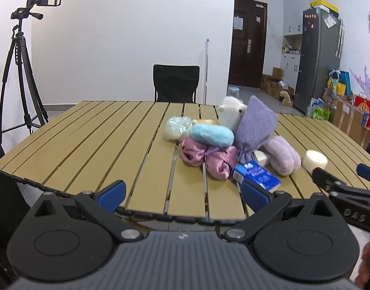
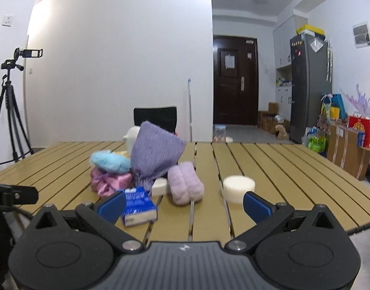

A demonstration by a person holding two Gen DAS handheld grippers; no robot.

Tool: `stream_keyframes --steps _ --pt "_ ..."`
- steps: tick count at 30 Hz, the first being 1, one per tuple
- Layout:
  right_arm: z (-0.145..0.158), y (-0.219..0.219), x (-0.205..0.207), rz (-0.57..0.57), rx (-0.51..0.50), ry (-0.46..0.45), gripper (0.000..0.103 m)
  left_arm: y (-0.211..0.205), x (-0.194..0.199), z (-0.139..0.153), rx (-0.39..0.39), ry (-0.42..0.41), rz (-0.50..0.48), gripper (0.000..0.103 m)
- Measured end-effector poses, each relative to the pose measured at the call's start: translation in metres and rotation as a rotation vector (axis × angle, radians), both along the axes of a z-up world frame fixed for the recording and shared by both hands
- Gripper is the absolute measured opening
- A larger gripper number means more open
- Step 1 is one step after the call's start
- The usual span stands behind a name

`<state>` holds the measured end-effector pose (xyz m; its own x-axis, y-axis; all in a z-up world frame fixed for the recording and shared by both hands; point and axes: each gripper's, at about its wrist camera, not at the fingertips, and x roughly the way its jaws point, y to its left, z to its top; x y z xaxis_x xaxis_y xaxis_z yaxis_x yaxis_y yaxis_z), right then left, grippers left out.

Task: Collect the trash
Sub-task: 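Move right tool to blue tissue pack and close on it while left tool approaches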

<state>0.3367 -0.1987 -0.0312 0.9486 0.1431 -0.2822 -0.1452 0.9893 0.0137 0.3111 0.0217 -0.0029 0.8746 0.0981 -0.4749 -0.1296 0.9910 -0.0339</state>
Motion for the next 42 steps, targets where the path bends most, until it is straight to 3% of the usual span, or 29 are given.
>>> stream_keyframes --steps 5,10,22,27,32,39,42 --pt "-0.011 0.014 0.02 0.027 -0.003 -0.057 0.103 0.006 0.017 -0.005 -0.002 -0.002 0.055 0.103" --pt "-0.026 0.026 0.037 0.042 0.019 -0.056 0.103 0.024 0.032 -0.012 -0.026 0.015 0.088 0.103" --pt "-0.049 0.061 0.07 0.128 0.022 0.087 0.101 0.055 0.045 -0.025 -0.069 0.045 0.128 0.103" --pt "-0.055 0.075 0.082 0.088 0.018 0.109 0.093 0.06 0.049 -0.024 -0.101 0.043 0.134 0.103" --pt "-0.063 0.081 0.094 0.076 0.031 0.139 0.075 0.059 0.052 -0.024 -0.11 0.043 0.13 0.103" --pt "-0.067 0.083 0.098 0.096 0.026 0.151 0.061 0.059 0.056 -0.027 -0.109 0.048 0.123 0.103" --pt "-0.067 0.081 0.096 0.081 0.015 0.146 0.051 0.06 0.059 -0.027 -0.115 0.053 0.123 0.103"
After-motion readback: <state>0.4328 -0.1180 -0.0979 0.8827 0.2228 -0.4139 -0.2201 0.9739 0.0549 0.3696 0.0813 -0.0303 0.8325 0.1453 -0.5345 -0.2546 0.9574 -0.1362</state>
